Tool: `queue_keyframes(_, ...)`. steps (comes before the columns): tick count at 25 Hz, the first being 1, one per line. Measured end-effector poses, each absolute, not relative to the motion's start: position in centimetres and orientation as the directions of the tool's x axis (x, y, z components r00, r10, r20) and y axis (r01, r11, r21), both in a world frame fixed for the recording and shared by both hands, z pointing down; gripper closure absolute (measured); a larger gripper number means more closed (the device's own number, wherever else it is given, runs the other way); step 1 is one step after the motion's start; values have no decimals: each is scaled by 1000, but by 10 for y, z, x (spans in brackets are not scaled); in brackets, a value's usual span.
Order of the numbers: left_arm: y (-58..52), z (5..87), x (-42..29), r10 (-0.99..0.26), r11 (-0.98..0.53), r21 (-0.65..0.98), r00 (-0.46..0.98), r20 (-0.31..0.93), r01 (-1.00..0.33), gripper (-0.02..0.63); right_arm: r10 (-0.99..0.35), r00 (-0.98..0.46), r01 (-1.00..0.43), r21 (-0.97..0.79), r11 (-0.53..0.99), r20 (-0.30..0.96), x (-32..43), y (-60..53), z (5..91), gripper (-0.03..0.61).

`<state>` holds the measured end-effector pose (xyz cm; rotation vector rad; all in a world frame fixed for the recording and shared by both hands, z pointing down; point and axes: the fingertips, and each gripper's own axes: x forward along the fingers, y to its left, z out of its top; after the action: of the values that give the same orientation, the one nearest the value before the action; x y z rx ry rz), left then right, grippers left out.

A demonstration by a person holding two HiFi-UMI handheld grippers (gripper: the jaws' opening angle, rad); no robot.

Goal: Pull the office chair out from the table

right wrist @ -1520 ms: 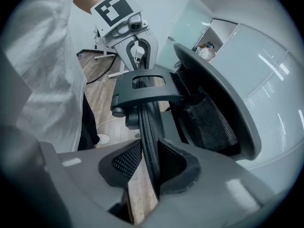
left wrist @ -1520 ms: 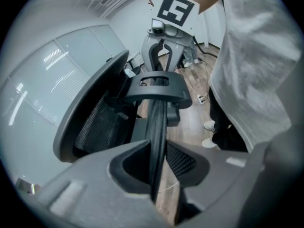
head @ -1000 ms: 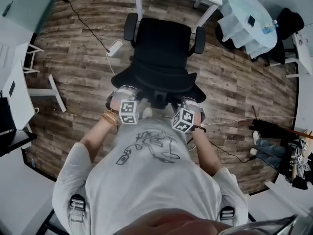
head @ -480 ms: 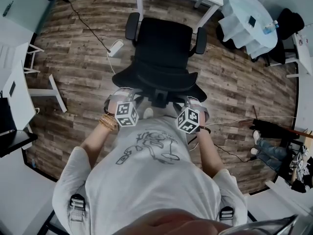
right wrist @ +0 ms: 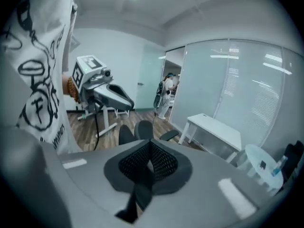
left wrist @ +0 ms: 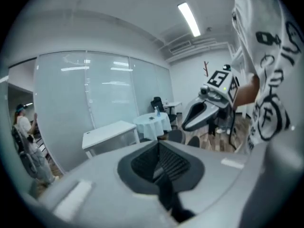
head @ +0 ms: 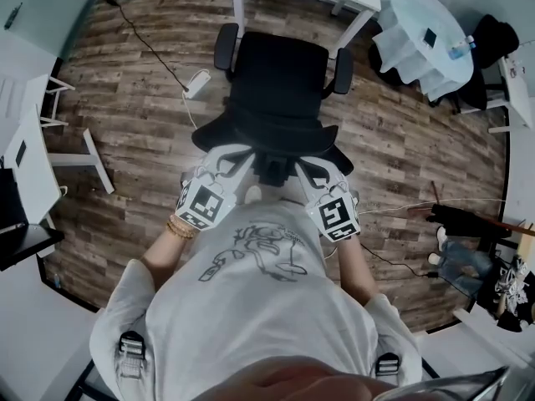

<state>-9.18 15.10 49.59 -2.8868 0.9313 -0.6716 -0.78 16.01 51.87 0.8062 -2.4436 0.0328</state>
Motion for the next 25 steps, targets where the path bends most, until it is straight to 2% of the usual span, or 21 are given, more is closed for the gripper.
queue_keyframes(5, 149, 446, -83, -607, -784, 7, 768, 204, -621, 609, -605, -733, -656, -92, 749, 311, -12, 154, 468, 572)
queue_keyframes(7, 149, 438, -79, -632, -769, -5, 758, 160, -639, 609, -619, -740, -661, -119, 741, 263, -13, 154, 459, 572)
queue_keyframes(10, 149, 440, -74, -643, -762, -46, 747, 169, -646, 609, -631, -738, -667, -114, 737, 238, -16, 156, 454, 572)
queue_keyframes(25, 148, 447, -67, -614, -784, -44, 763, 203, -619, 609, -647, -735, -674, -116, 730, 204, -22, 157, 447, 572)
